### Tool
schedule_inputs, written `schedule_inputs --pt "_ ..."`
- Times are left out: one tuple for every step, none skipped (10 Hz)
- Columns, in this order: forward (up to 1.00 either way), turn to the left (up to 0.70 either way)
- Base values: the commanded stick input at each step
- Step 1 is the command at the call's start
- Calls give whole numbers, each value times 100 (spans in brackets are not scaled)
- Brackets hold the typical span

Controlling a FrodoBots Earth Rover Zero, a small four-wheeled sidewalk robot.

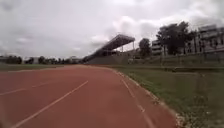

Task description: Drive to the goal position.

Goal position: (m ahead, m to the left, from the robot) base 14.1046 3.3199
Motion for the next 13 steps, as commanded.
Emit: schedule_inputs --pt "70 12" --pt "70 3" --pt "70 0" --pt "70 0" --pt "70 0" --pt "70 0" --pt "70 0" --pt "70 -4" --pt "70 -10" --pt "70 -2" --pt "70 0" --pt "70 0" --pt "70 0"
